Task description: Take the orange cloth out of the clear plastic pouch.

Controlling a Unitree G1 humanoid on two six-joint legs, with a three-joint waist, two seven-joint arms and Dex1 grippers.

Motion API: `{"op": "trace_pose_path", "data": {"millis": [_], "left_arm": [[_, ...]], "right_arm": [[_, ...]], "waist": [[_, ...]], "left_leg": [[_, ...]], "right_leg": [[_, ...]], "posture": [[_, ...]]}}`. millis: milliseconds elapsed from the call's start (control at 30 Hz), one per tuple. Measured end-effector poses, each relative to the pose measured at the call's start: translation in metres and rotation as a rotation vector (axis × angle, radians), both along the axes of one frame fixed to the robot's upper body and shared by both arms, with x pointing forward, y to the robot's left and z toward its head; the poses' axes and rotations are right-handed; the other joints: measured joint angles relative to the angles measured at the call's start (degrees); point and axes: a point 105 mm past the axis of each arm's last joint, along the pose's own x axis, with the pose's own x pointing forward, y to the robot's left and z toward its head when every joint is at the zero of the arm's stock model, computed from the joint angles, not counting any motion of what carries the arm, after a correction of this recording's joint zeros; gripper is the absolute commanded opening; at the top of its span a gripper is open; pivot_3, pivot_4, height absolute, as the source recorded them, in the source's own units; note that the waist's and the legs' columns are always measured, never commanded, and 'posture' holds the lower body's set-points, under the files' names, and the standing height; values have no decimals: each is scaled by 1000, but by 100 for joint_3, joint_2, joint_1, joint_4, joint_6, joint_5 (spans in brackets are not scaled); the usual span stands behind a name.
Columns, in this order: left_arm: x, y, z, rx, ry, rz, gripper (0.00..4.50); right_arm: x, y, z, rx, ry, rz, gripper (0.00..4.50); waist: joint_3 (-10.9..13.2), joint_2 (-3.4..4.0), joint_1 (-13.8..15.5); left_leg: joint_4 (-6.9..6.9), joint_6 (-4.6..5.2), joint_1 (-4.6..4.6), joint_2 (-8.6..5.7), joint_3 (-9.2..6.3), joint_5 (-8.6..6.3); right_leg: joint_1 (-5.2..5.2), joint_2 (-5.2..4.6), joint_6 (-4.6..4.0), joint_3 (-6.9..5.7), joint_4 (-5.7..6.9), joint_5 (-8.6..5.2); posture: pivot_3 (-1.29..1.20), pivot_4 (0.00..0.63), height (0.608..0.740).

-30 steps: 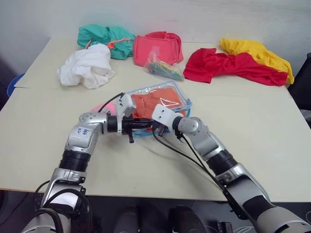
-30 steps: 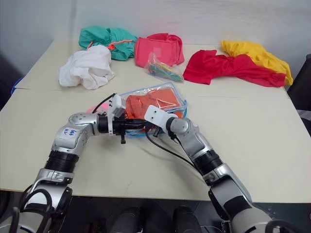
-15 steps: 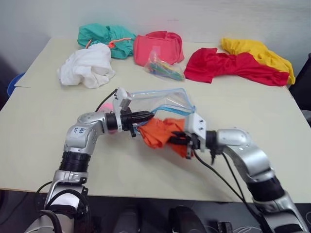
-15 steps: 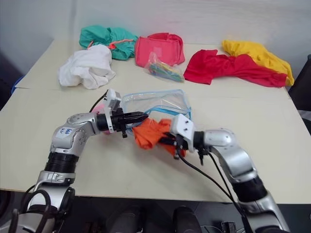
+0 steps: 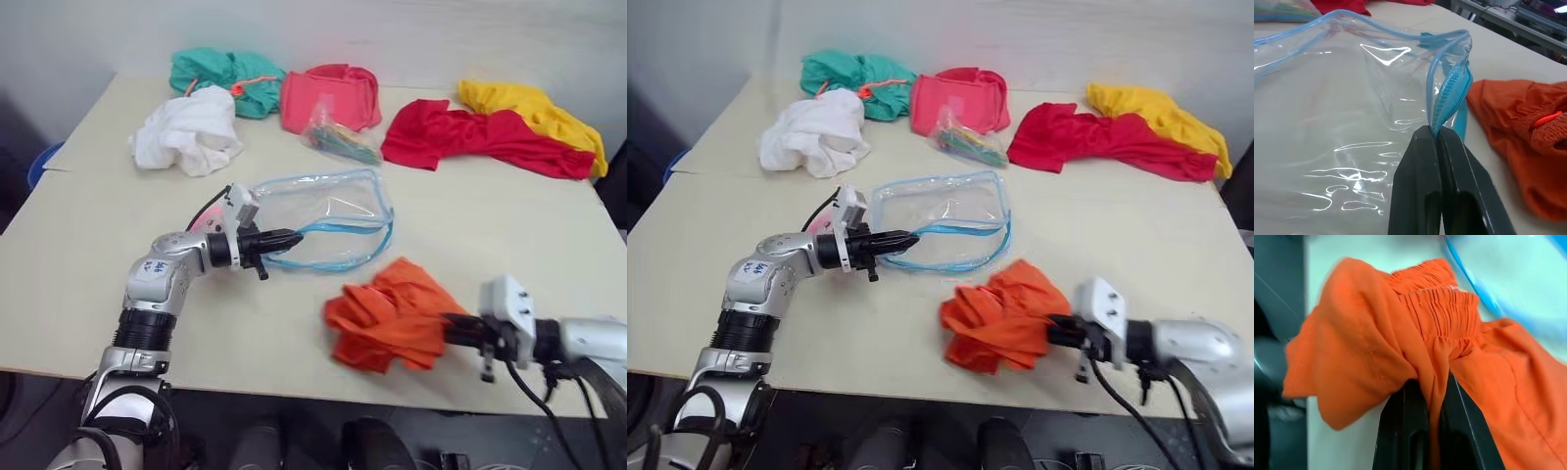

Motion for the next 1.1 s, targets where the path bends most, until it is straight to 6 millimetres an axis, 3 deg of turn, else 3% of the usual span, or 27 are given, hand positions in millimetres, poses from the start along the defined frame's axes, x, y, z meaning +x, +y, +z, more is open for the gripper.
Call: {"op": "trace_pose_path", "data": {"millis": [200, 367, 433, 633, 667, 800, 867, 900, 1000, 1067, 1100], "left_arm": [[-3, -4, -1, -1, 0, -30, 0], [-8, -6, -3, 16, 7, -77, 0], [-10, -4, -4, 29, 7, -93, 0], [-23, 5, -11, 131, -25, -156, 0], [-25, 7, -14, 153, -24, -160, 444], [-34, 7, -15, 160, -91, -202, 1572], [-38, 10, -6, 120, -151, -192, 2154], [-40, 14, 0, 99, -171, -185, 2170], [-55, 53, 17, 107, -203, -136, 2170], [-66, 74, 15, 149, -197, -99, 2687], [-73, 82, 8, 173, -185, -90, 3000]], "right_arm": [[34, -78, -4, -153, -294, -260, 6], [61, -121, -8, -131, -401, -555, 6], [66, -123, -13, -132, -392, -595, 6], [68, -101, -33, -70, -272, -579, 6], [66, -99, -33, -53, -256, -574, 546], [52, -92, -31, -1, -209, -508, 1825], [45, -89, -17, 36, -238, -470, 2512], [41, -87, -8, 68, -246, -458, 2821], [19, -77, 36, 186, -246, -381, 3805], [6, -57, 44, 237, -204, -299, 4450], [-1, -43, 44, 241, -180, -231, 4500]], "waist": [[0, -1, -35], [0, 0, -68], [0, 0, -63], [0, 1, -62], [0, 1, -58], [0, 1, -44], [0, 2, -42], [1, 3, -45], [3, 6, -96], [1, 6, -116], [0, 8, -118]], "left_leg": [[-1, 0, 15, 2, 8, 1], [-4, -3, 17, 8, 17, 3], [-4, -3, 16, 8, 19, 3], [-5, -3, 18, 11, 21, 3], [-5, -3, 18, 13, 20, 2], [-5, -2, 15, 10, 20, 2], [-5, -1, 14, 10, 21, 1], [-6, -1, 12, 10, 20, 1], [-24, -2, 25, 24, 21, 1], [-31, -2, 41, 25, 16, 1], [-34, -1, 42, 24, 16, 1]], "right_leg": [[7, 2, 1, 6, 3, 1], [-2, 5, 1, 13, 13, 0], [-5, 5, 1, 18, 14, 0], [-2, 7, 1, 25, 13, 0], [-2, 9, 1, 25, 13, 0], [-3, 5, 1, 27, 11, 1], [-3, 4, 1, 27, 11, 0], [-6, 4, 1, 27, 11, 0], [-2, 16, 0, 32, 6, 0], [16, 16, 0, 32, -2, 0], [19, 14, 0, 33, -8, 0]], "posture": [[0, 150, 740], [0, 150, 740], [0, 150, 740], [0, 150, 740], [0, 150, 740], [0, 150, 740], [0, 150, 740], [0, 150, 740], [0, 150, 740], [0, 150, 740], [0, 150, 740]]}}
